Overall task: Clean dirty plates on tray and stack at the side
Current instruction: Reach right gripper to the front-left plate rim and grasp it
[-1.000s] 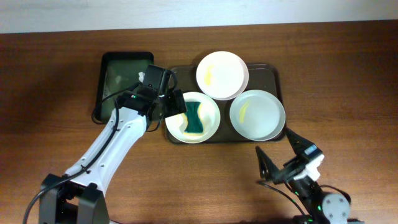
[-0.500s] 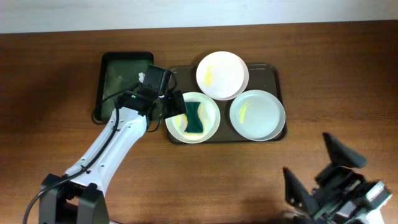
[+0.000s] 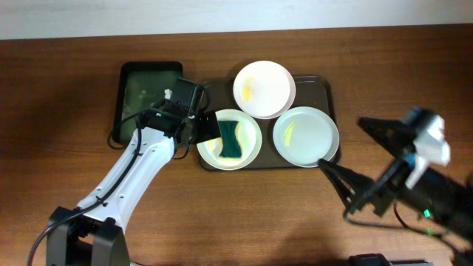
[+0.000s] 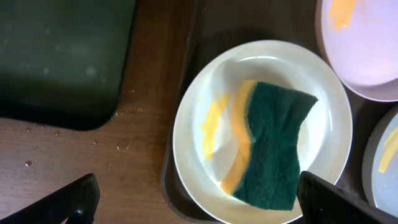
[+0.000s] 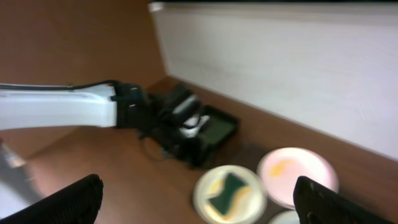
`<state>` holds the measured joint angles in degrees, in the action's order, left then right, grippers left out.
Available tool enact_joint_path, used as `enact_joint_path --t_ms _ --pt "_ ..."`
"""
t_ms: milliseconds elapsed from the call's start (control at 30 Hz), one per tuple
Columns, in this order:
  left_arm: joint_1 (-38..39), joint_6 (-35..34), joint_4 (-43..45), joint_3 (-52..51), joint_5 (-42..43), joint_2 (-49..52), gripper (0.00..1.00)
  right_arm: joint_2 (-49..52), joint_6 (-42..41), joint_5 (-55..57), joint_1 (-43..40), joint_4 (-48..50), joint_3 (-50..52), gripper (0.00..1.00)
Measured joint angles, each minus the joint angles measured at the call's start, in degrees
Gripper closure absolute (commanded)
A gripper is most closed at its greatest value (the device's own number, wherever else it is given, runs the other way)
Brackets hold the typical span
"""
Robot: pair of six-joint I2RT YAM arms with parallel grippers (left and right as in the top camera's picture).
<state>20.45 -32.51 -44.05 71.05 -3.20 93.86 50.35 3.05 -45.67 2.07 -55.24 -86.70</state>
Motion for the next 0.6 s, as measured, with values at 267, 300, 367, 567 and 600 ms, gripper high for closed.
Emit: enact_joint_path --t_ms 267,300,367,567,600 --pt "0.00 0.00 -0.52 0.00 0.02 0.00 0.01 14.01 -9.09 3.72 0.00 -1.77 -0.61 0.18" --pt "0.00 0.00 -0.55 0.00 0.02 0.00 0.01 15.78 -9.90 5.40 0.00 -3.15 -0.72 0.25" --pt "0.00 0.00 -0.55 0.00 0.00 0.00 0.01 20.22 -11.52 8.61 0.00 -4.48 -0.85 0.34" --pt "0.00 0.00 -0.55 0.00 0.00 0.00 0.01 29.27 -12.79 16.48 0.50 -7.93 -0.94 0.55" --pt "0.00 0.00 -0.55 0.00 0.00 0.00 0.01 30.60 -12.09 17.73 1.07 -8.26 -0.96 0.55"
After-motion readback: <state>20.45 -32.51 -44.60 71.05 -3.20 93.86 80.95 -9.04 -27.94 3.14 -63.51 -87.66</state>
